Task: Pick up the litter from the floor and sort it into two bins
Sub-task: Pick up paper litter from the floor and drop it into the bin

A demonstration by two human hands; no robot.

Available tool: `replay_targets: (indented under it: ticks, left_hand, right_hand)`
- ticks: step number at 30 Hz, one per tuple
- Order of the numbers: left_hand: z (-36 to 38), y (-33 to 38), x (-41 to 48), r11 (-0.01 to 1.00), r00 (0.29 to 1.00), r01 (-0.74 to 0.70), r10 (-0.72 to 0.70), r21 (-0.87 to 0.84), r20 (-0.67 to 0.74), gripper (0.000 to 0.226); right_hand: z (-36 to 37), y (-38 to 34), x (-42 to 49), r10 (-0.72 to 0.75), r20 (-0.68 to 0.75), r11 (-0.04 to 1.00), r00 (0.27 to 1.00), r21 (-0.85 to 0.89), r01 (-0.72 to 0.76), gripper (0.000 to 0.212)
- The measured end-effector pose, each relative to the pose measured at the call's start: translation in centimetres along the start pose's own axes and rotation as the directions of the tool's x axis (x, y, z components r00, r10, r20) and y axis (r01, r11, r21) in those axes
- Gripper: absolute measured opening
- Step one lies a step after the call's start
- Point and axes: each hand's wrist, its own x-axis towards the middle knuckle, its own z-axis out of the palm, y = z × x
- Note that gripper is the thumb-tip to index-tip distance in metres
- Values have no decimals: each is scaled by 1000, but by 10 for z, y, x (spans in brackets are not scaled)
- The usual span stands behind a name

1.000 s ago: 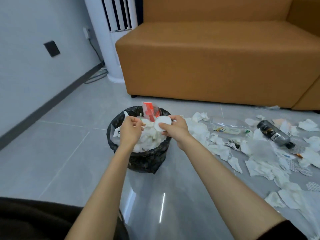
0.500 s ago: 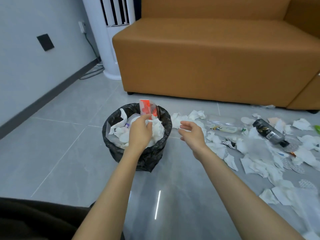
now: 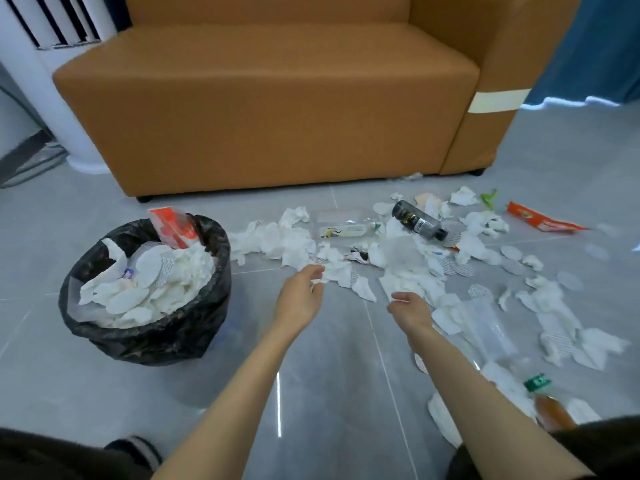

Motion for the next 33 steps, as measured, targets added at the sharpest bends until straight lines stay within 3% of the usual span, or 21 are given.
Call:
replay_targets:
  ticks: [7, 12, 18, 22, 25, 29, 33]
  left_hand:
    - [75, 22, -10, 996, 963, -57, 36, 72, 266, 39]
    - [106, 28, -14, 989, 925, -113, 68, 98, 373, 40]
    - [123, 25, -10, 987, 913, -127, 79, 94, 401, 40]
    - [133, 24, -10, 988, 904, -130, 85, 80, 419, 39]
    - [141, 22, -13, 990, 902, -124, 86, 62, 424, 38]
    - [149, 22, -18, 993, 887, -106, 69, 54, 457, 38]
    - [153, 23, -20, 994, 881, -102, 68, 49, 469, 38]
  right_hand:
    - [-36, 66, -16, 93, -143, 906, 985, -398, -143, 41]
    - [-51, 96, -16, 254, -225, 790, 941, -513, -336, 60]
    - [-69, 112, -6, 347, -298, 742, 889, -493, -454, 94]
    - [-79, 130, -2, 417, -366, 764, 832, -356, -539, 119]
    - [-80, 145, -3, 514, -330, 767, 792, -235, -597, 119]
    - [-79, 157, -7, 549, -258, 761, 795, -241, -603, 116]
    - [-70, 149, 0, 431, -179, 812, 884, -351, -467, 111]
